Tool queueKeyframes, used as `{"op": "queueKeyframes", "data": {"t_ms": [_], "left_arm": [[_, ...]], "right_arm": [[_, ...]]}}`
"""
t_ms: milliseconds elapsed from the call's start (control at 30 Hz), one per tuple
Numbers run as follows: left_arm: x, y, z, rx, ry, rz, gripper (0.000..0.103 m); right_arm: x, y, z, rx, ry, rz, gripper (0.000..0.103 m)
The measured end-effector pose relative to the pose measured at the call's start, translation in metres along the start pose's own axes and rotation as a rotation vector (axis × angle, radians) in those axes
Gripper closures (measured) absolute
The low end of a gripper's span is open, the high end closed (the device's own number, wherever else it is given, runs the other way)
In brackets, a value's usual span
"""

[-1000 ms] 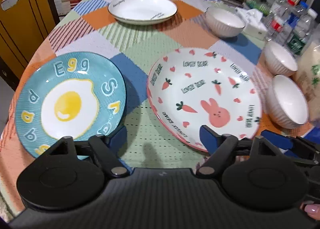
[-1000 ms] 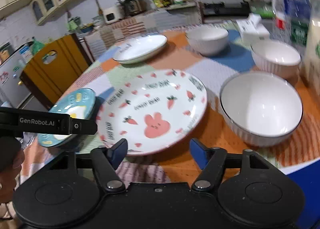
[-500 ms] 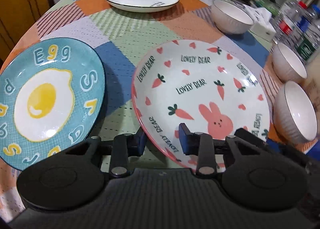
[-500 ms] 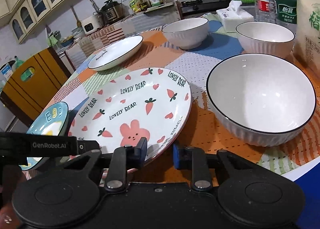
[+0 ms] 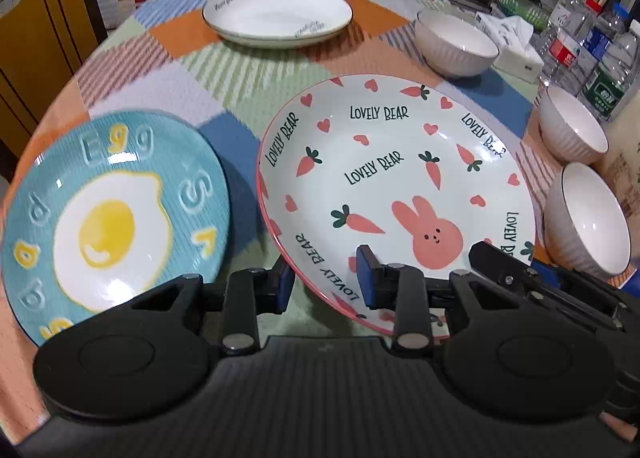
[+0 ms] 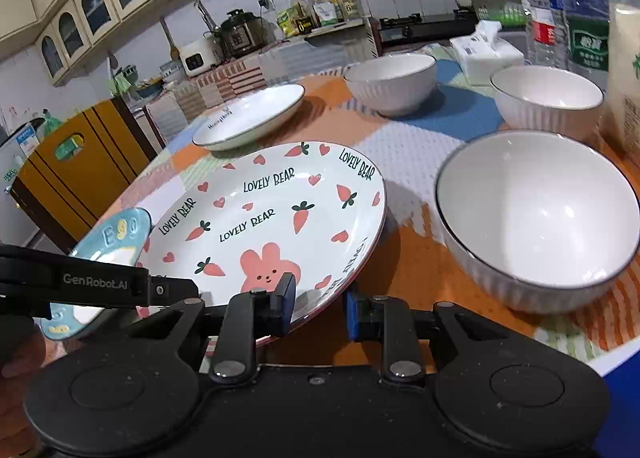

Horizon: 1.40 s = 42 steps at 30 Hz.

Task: Organize plates and bowls
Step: 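Grasp the blue Egg plate rim with the left gripper and lift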

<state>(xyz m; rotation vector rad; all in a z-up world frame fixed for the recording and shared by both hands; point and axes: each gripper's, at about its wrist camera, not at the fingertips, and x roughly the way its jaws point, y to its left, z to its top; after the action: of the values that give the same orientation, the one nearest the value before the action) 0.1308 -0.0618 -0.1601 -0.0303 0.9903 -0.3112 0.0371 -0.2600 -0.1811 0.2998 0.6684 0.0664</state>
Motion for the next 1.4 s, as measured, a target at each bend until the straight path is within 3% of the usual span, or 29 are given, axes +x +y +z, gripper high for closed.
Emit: {"op": "queueKeyframes", "data": {"t_ms": [333,500,667,800,933,1133,1267,1400], "left_arm": [[0.015,0.007,0.047,-0.008,0.012,-0.003,0.072],[0.037,0.012,0.064,-0.065,0.076,-0.035,0.072],[0.053,0.004,0.069,-0.038,0.109,-0.027,0.072],[0.063,0.01,0.074,-0.099,0.153,-0.05,0.071],[0.067,0.018,0.073,-0.139,0.205,-0.093,0.071],[0.033,0.026,0.081,-0.042,0.153,-0.085,0.071],[-0.008,0.043,0.088,0.033,0.075,-0.06,0.07],[-0.044,0.079,0.095,0.02,0.045,-0.046,0.063]], "right_arm": [[0.03,0.002,0.043,-0.013,-0.005,0.024,0.074],[0.054,0.002,0.067,-0.038,0.052,0.004,0.074],[0.078,-0.003,0.077,-0.069,0.164,-0.009,0.074],[0.08,0.006,0.08,-0.133,0.173,-0.048,0.073],[0.086,0.001,0.085,-0.093,0.234,-0.053,0.072],[0.054,0.01,0.088,-0.192,0.161,-0.088,0.072],[0.024,0.02,0.096,-0.25,0.128,-0.018,0.067],[-0.003,0.042,0.099,-0.343,0.11,0.126,0.067]]}}
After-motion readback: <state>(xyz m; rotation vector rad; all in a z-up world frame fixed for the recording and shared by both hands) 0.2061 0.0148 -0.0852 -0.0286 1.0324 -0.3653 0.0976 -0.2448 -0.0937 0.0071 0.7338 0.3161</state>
